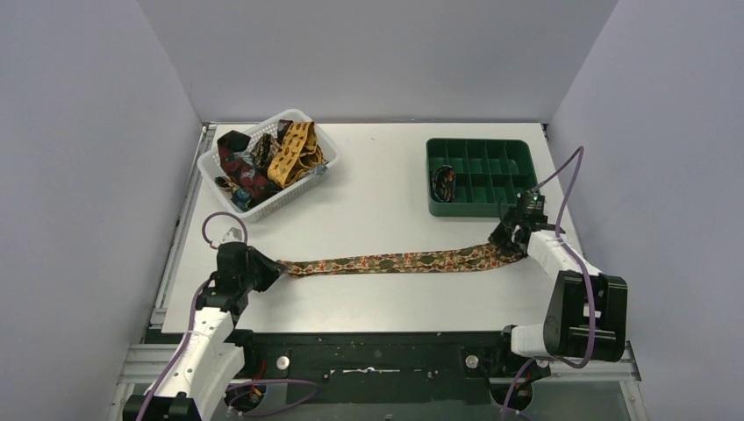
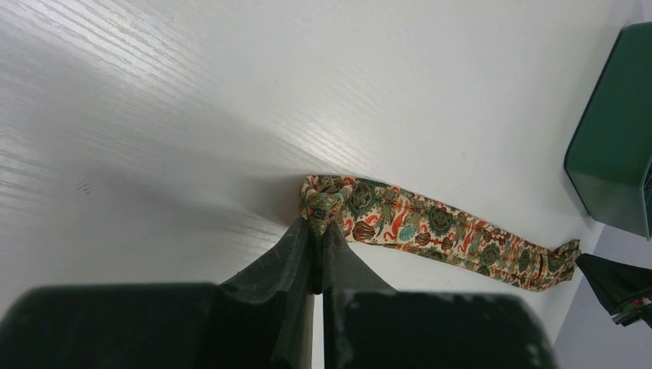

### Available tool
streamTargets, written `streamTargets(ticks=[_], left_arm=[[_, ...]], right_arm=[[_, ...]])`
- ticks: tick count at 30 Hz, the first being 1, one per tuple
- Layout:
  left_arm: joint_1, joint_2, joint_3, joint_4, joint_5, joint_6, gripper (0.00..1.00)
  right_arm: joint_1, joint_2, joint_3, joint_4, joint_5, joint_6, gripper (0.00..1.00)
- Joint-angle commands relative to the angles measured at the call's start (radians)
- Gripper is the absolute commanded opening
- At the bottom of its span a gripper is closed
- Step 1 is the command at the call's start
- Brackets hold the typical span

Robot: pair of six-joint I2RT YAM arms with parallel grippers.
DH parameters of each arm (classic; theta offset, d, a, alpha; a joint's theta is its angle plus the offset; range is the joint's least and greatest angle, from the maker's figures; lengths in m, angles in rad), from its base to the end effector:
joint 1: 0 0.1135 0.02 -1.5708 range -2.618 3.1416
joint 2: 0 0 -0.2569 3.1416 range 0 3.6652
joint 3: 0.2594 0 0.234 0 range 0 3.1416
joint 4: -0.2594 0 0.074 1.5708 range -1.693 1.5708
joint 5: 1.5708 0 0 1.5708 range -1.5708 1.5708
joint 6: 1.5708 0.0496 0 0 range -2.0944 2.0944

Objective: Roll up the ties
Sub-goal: Flatten out the tie at the center of the board.

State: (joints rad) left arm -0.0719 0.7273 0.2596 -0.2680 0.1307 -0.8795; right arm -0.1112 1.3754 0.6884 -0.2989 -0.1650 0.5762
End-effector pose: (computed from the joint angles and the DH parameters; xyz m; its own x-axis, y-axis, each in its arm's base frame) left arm 0.1475 -0.0171 0.1532 -0.5559 -0.7258 -0.4053 -0.4088 0.6632 -0.6269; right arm 0.2503 -0.0198 0.1660 -0.6843 0.6172 -0.3884 0.4677 0.7801 0.4157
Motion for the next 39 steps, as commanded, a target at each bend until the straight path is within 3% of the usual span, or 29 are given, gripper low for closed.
streamTargets(ticks=[1, 5, 10, 15, 22, 30, 34, 37, 39], left_arm=[[0.006, -0.010, 0.046, 0.000, 0.001, 0.013, 0.00], [0.006, -0.013, 0.048, -0.003, 0.003, 0.012, 0.00], [0.006, -0.019, 0.043, 0.002, 0.005, 0.009, 0.00], [0.006, -0.018, 0.040, 0.009, 0.014, 0.003, 0.00], [0.006, -0.017, 0.023, 0.054, 0.053, -0.013, 0.00], [0.006, 0.066, -0.021, 0.154, 0.111, -0.024, 0.00], [0.006, 0.109, -0.004, 0.161, 0.067, 0.006, 0.03], [0.008, 0.137, 0.042, 0.117, -0.009, 0.045, 0.21], [0.010, 0.147, 0.073, 0.078, -0.071, 0.057, 0.33]], right_arm=[[-0.058, -0.070, 0.001, -0.033, 0.071, -0.025, 0.10], [-0.113, -0.070, -0.041, -0.025, 0.054, -0.029, 0.10], [-0.194, 0.038, -0.077, 0.106, -0.068, -0.020, 0.10], [-0.217, 0.118, -0.036, 0.041, 0.075, 0.008, 0.03], [-0.272, -0.008, -0.057, -0.046, 0.203, 0.041, 0.02], [-0.272, -0.098, 0.022, -0.065, 0.122, -0.018, 0.09], [-0.270, -0.174, 0.062, -0.007, -0.063, -0.088, 0.17], [-0.235, -0.231, 0.069, 0.106, -0.280, -0.120, 0.42], [-0.164, -0.223, 0.097, 0.144, -0.356, -0.128, 0.49]])
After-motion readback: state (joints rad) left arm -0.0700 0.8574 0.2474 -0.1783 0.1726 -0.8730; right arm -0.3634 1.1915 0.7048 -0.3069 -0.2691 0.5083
